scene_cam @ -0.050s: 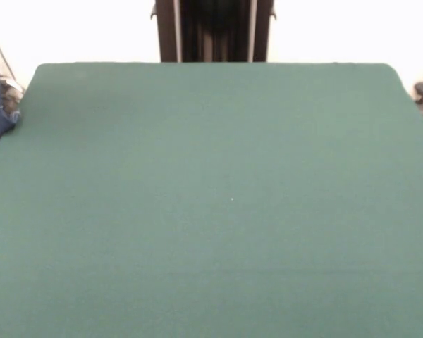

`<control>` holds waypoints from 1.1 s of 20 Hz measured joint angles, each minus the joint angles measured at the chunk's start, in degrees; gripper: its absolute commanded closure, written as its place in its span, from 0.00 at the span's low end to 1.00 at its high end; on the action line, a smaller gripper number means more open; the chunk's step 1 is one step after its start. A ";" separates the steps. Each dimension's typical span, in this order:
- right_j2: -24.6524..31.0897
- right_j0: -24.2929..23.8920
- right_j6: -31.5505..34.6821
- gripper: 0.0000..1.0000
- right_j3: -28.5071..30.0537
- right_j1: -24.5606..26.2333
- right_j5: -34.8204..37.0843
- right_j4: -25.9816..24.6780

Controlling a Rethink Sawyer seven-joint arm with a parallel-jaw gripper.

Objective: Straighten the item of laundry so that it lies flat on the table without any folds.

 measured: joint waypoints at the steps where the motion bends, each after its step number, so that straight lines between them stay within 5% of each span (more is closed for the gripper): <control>1: 0.08 -0.16 0.00 1.00 0.00 0.00 0.01 0.05; 12: 1.92 0.96 0.00 1.00 1.88 0.04 -1.01 0.13; 22: 2.38 6.69 0.00 1.00 5.78 3.58 -3.46 0.13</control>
